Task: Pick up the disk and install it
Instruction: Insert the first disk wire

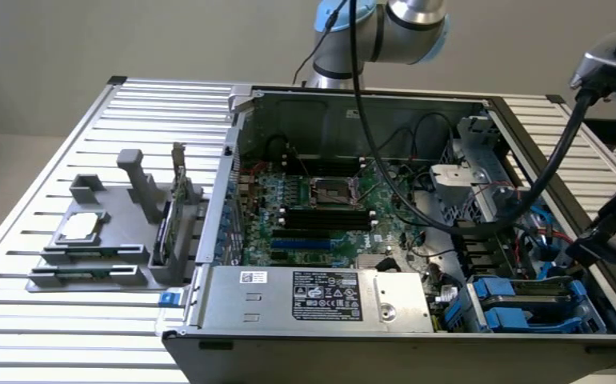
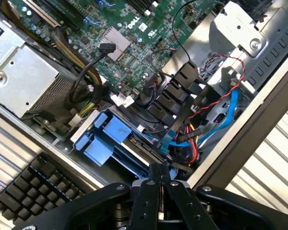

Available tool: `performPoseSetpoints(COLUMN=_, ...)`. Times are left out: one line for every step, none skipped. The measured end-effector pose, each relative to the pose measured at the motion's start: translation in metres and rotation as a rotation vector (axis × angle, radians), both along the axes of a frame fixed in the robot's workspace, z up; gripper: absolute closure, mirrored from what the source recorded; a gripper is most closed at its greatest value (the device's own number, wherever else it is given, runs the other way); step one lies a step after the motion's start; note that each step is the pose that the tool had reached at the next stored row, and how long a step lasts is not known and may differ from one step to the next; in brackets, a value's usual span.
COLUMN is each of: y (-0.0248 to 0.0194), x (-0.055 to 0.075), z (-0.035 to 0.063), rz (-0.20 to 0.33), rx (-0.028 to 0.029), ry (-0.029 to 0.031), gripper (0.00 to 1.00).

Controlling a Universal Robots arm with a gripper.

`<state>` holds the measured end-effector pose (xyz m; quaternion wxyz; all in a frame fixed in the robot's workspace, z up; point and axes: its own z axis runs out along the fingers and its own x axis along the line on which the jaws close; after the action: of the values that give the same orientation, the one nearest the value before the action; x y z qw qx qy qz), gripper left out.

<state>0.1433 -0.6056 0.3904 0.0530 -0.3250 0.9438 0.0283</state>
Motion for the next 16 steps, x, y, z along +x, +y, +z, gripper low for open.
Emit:
performPoseSetpoints(y=0.0, x=0.0, z=0.0, rz=-0.016, rx=0.0, ry=0.0, gripper=0.89)
performPoseSetpoints(y=0.0, x=0.0, z=0.0, rz=-0.033, rx=0.0, ry=0.0, gripper=0.89)
performPoseSetpoints(y=0.0, x=0.0, z=0.0, rz=-0.049, rx=0.0, ry=0.0, gripper=0.89)
performPoseSetpoints(y=0.0, x=0.0, z=0.0, rz=-0.065, rx=0.0, ry=0.0, gripper=0.89)
performPoseSetpoints(y=0.0, x=0.0, z=0.0, rz=-0.081, rx=0.0, ry=0.0, gripper=0.89)
performPoseSetpoints(y=0.0, x=0.0, z=0.0, rz=-0.096, rx=-0.0001, ry=0.0, gripper=0.89)
performPoseSetpoints(y=0.0, x=0.0, z=0.0, rz=-0.112, rx=0.0, ry=0.0, gripper=0.89)
performPoseSetpoints(y=0.0, x=0.0, z=0.0, rz=-0.129, rx=0.0, ry=0.0, gripper=0.89)
performPoseSetpoints(y=0.0, x=0.0, z=0.0, rz=-0.145, rx=0.0, ry=0.0, gripper=0.89)
performPoseSetpoints(y=0.0, x=0.0, z=0.0, rz=-0.16, rx=0.0001, ry=0.0, gripper=0.89)
performPoseSetpoints(y=0.0, x=0.0, z=0.0, rz=-0.176, rx=0.0, ry=0.0, gripper=0.89)
performPoseSetpoints(y=0.0, x=0.0, z=0.0, rz=-0.192, rx=0.0, ry=0.0, gripper=0.89)
performPoseSetpoints(y=0.0, x=0.0, z=0.0, rz=-0.209, rx=0.0, ry=0.0, gripper=0.89)
performPoseSetpoints(y=0.0, x=0.0, z=0.0, rz=-0.225, rx=0.0001, ry=0.0, gripper=0.89)
performPoseSetpoints(y=0.0, x=0.0, z=0.0, rz=-0.241, rx=0.0001, ry=0.0, gripper=0.89)
performPoseSetpoints(y=0.0, x=0.0, z=0.0, rz=-0.256, rx=0.0, ry=0.0, gripper=0.89)
